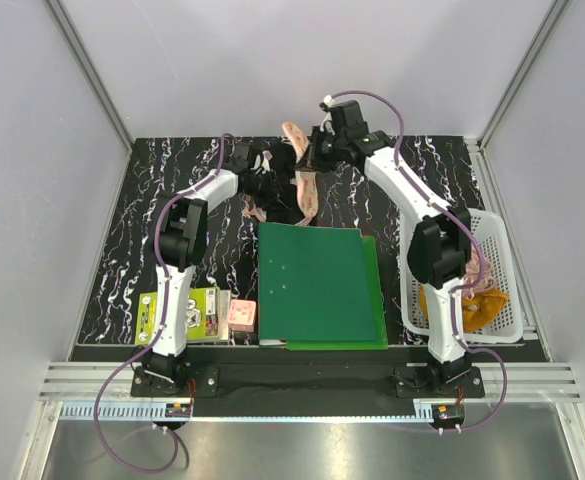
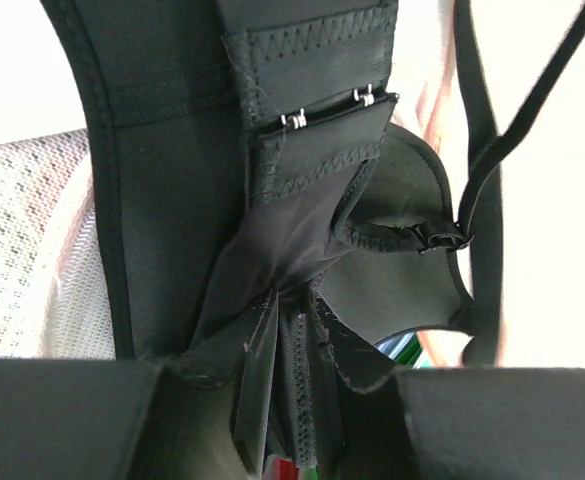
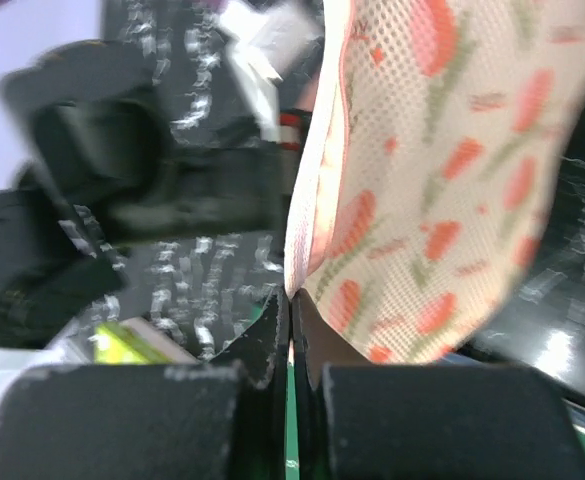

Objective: Place the bra in the laundry bag and zip it closed

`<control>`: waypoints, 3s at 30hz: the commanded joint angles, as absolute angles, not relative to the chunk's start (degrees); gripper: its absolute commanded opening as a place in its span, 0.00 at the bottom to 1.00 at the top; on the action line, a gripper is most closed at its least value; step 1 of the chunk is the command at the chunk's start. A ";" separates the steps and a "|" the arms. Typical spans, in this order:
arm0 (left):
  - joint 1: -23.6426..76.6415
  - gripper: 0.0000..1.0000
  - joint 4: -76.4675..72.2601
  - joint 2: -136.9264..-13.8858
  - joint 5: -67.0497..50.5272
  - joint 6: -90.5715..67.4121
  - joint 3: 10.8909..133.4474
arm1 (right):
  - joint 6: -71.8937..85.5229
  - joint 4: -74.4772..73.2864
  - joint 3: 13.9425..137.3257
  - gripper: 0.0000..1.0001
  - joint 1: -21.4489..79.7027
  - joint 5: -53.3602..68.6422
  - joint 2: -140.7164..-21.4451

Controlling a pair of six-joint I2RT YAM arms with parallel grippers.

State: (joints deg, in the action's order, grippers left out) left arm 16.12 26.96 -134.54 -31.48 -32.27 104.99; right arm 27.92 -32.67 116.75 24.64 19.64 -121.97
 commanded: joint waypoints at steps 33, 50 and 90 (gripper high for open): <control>3.78 0.53 26.54 -128.84 -24.26 -27.33 101.17 | 34.54 -32.96 140.62 0.00 26.19 28.83 -140.54; 0.27 0.00 26.46 -118.94 -14.51 -24.36 90.28 | 37.87 -32.35 151.51 0.00 31.64 31.46 -148.00; -7.73 0.36 19.17 -112.75 -21.43 -28.47 82.70 | 62.66 -8.44 149.41 0.00 41.40 29.79 -152.05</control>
